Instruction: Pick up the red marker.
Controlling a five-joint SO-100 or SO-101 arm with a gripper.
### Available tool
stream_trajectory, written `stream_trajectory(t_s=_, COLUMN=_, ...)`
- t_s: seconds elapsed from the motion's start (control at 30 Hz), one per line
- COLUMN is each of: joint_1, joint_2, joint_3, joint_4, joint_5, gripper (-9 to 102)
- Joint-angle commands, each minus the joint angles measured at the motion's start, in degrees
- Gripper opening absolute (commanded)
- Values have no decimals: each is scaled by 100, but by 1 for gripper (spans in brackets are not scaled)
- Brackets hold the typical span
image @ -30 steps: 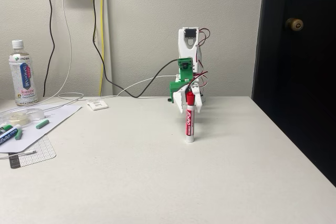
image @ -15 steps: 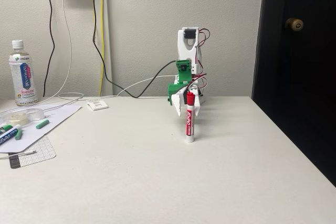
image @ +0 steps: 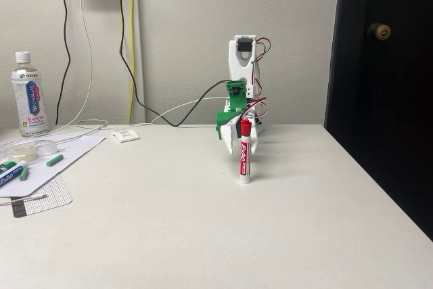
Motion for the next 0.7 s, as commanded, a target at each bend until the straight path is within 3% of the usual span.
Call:
stream_trajectory(t_s=0.0, joint_1=-53, joint_2=9, joint_3=-237, joint_4=-105, joint_5=26, gripper=23)
stream_trajectory(t_s=0.37, joint_1=-141, joint_2=-123, joint_3=-457, joint_4=-26, joint_5=44, gripper=21)
stream_trajectory(t_s=0.67, joint_1=-141, joint_2=-123, joint_3=-466, joint_4=9, joint_5=-9, gripper=13)
